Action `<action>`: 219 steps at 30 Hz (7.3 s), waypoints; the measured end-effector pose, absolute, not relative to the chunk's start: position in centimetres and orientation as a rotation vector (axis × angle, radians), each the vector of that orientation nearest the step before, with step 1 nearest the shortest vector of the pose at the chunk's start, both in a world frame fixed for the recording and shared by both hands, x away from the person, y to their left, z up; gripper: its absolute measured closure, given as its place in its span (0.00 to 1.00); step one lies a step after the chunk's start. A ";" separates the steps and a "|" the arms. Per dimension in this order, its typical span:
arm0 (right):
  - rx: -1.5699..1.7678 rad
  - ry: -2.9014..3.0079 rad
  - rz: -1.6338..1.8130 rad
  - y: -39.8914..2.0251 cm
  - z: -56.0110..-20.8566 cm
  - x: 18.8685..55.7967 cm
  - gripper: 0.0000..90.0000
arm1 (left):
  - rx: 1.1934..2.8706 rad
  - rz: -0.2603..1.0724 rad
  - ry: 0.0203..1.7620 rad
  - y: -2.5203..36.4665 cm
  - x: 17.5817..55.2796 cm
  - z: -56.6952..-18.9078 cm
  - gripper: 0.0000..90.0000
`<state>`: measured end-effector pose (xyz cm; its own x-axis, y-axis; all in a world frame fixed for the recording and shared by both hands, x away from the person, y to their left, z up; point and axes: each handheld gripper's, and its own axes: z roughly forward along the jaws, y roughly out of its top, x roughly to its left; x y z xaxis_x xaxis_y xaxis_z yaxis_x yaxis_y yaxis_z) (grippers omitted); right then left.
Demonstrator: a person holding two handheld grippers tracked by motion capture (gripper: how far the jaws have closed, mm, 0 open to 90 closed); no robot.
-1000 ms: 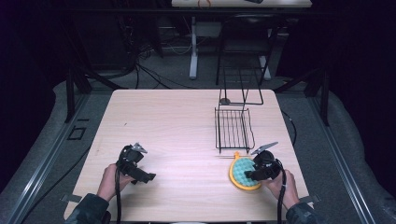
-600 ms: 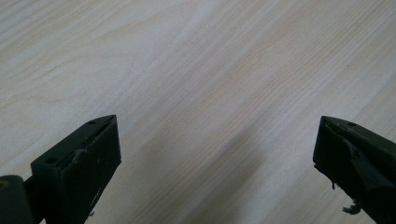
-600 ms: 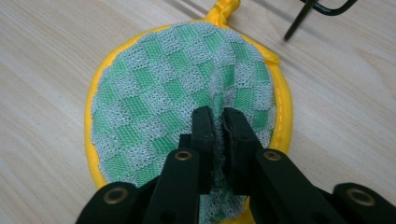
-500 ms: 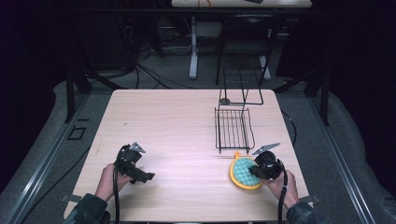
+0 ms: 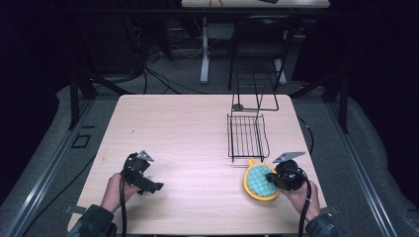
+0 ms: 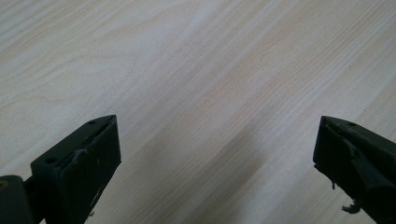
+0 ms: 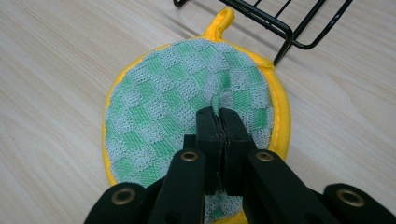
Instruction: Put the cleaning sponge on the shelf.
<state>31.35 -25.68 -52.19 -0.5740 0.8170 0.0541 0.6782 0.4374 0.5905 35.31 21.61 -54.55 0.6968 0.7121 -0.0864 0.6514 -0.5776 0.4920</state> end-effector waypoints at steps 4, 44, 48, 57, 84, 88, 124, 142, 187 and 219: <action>1.305 2.448 0.859 -25.8 -52.0 31.4 0.98 | 2.415 0.164 1.042 21.7 35.2 -54.5 0.01; 1.144 2.323 1.023 -25.0 -47.4 28.3 0.98 | 2.418 0.168 1.053 21.9 35.2 -54.6 0.00; 1.126 2.332 1.002 -24.9 -47.5 28.4 0.98 | 2.413 0.169 1.045 21.7 35.0 -54.5 0.00; 1.142 2.313 1.016 -25.3 -47.1 28.6 0.98 | 2.411 0.166 1.052 21.7 35.1 -54.6 0.00; 1.106 2.242 1.034 -25.1 -45.2 30.0 0.98 | 2.387 0.176 1.074 21.8 35.3 -54.6 0.00; 1.103 2.229 1.028 -25.2 -45.1 30.3 0.98 | 2.389 0.176 1.065 21.7 35.2 -54.5 0.00; 1.115 2.167 1.023 -23.9 -44.9 35.0 0.98 | 2.383 0.181 1.077 21.8 35.3 -54.5 0.00; 1.163 2.117 1.024 -24.1 -45.6 36.5 0.98 | 2.378 0.178 1.071 21.8 35.3 -54.4 0.00; 1.257 2.044 1.035 -22.7 -49.8 40.9 0.98 | 2.372 0.174 1.078 21.8 35.4 -54.4 0.00; 1.312 2.055 0.987 -22.4 -51.8 42.8 0.98 | 2.380 0.169 1.077 21.8 35.4 -54.5 0.00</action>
